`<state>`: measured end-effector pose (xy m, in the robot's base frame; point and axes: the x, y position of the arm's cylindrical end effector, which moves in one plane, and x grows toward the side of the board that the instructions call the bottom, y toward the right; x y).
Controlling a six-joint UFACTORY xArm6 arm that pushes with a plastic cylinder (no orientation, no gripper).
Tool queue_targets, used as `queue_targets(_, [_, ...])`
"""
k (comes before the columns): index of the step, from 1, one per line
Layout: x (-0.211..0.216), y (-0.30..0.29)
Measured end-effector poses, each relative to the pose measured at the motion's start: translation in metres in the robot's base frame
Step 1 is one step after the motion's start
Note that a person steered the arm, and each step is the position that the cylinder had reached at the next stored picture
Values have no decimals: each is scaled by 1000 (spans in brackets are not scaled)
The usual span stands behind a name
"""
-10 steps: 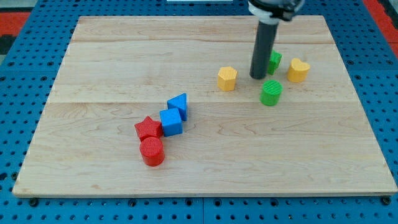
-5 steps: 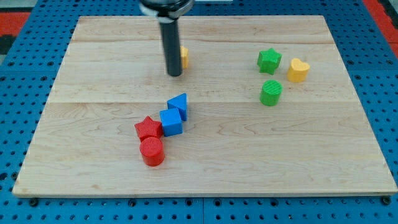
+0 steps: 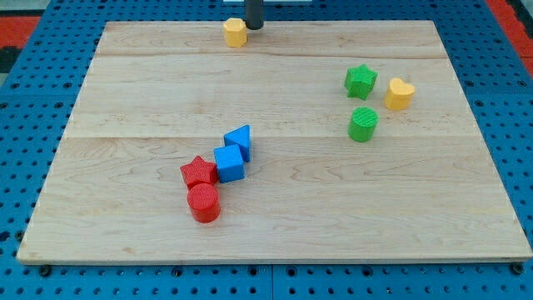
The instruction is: Push the yellow hexagon to the top left
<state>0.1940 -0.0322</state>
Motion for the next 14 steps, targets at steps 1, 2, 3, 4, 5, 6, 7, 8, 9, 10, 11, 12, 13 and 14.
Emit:
queue_targets(1, [11,-61])
queue_targets(2, [33,-71])
queue_targets(3, [70,-37])
queue_targets(4, [91,-37])
queue_targets(5, [107,-39])
queue_targets(6, [114,-80])
queue_targets(7, [97,-129])
queue_targets(8, [148,-109])
queue_targets(9, [121,-143])
queue_targets(10, [80,-148])
queue_targets(11, [70,-199])
queue_targets(12, [104,-172])
queue_targets(13, [121,-236])
queue_targets(14, [65,-230])
